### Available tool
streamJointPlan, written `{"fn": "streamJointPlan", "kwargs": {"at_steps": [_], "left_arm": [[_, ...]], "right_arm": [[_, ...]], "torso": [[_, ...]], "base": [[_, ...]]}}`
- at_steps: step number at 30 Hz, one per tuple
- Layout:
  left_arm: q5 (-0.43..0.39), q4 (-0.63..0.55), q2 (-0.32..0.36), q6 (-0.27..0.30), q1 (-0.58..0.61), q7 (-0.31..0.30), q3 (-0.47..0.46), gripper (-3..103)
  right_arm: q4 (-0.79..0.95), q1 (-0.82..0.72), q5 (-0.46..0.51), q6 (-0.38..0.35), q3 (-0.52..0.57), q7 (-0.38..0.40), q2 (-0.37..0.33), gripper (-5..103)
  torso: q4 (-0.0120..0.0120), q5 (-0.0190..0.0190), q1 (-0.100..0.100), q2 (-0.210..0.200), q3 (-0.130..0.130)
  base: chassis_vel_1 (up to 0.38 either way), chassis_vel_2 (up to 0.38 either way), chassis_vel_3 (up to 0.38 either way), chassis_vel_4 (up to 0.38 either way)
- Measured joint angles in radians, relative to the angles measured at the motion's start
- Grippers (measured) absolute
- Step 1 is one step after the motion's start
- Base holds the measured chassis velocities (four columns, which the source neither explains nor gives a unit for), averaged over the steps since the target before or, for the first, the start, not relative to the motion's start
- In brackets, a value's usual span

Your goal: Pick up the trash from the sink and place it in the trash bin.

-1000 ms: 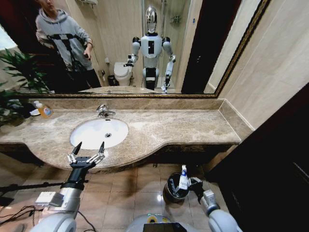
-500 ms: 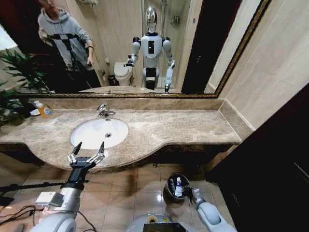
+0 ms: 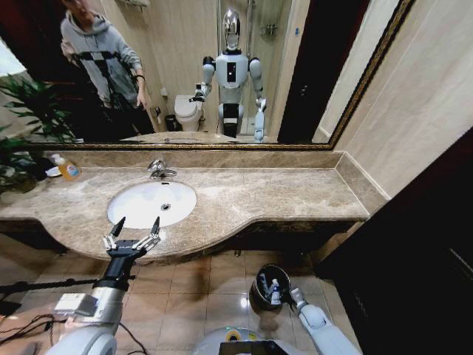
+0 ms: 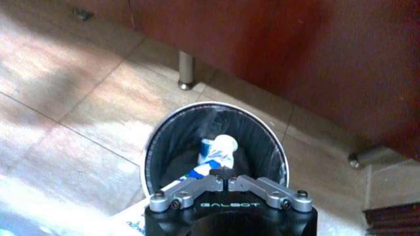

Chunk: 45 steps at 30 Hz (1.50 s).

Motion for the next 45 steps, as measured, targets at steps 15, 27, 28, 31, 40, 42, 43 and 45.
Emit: {"fn": "streamJointPlan", "kwargs": {"at_steps": [15, 27, 28, 31, 40, 42, 43, 45], "left_arm": [[0.0, 0.0, 0.0, 0.0, 0.0, 0.0, 0.0, 100], [0.0, 0.0, 0.0, 0.0, 0.0, 0.0, 0.0, 100], [0.0, 0.0, 0.0, 0.0, 0.0, 0.0, 0.0, 100], [0.0, 0.0, 0.0, 0.0, 0.0, 0.0, 0.0, 100], [0.0, 0.0, 0.0, 0.0, 0.0, 0.0, 0.0, 100], [0.0, 0.0, 0.0, 0.0, 0.0, 0.0, 0.0, 100], [0.0, 0.0, 0.0, 0.0, 0.0, 0.0, 0.0, 100], [0.0, 0.0, 0.0, 0.0, 0.0, 0.0, 0.0, 100]], "right_arm": [[-0.194, 0.102, -0.058, 0.058, 0.002, -0.01, 0.058, 1], [-0.196, 0.106, -0.073, 0.053, 0.003, -0.013, 0.056, 44], [-0.192, 0.103, -0.075, 0.052, 0.003, -0.013, 0.055, 50], [-0.182, 0.094, -0.081, 0.051, 0.003, -0.016, 0.053, 55], [-0.101, 0.037, -0.072, 0.03, 0.015, -0.031, 0.051, 88], [-0.032, -0.004, -0.054, -0.006, 0.019, -0.058, 0.034, 97], [-0.005, -0.022, -0.051, -0.014, 0.019, -0.067, 0.027, 99], [0.024, -0.04, -0.048, -0.018, 0.02, -0.073, 0.02, 100]], "torso": [[-0.0001, 0.0, 0.0, 0.0, 0.0], [0.0, 0.0, 0.0, 0.0, 0.0], [0.0, 0.0, 0.0, 0.0, 0.0], [-0.0001, 0.0, 0.0, 0.0, 0.0], [0.0, 0.0003, 0.0, 0.0, 0.0], [0.0, -0.0001, 0.0, 0.0, 0.0], [-0.0001, 0.0, 0.0, 0.0, 0.0], [-0.0002, 0.0001, 0.0, 0.0, 0.0]], "base": [[0.0, 0.0, 0.0, 0.0], [0.0, 0.0, 0.0, 0.0], [0.0, 0.0, 0.0, 0.0], [0.0, 0.0, 0.0, 0.0], [0.0, 0.0, 0.0, 0.0], [0.0, 0.0, 0.0, 0.0], [0.0, 0.0, 0.0, 0.0], [0.0, 0.0, 0.0, 0.0]]}}
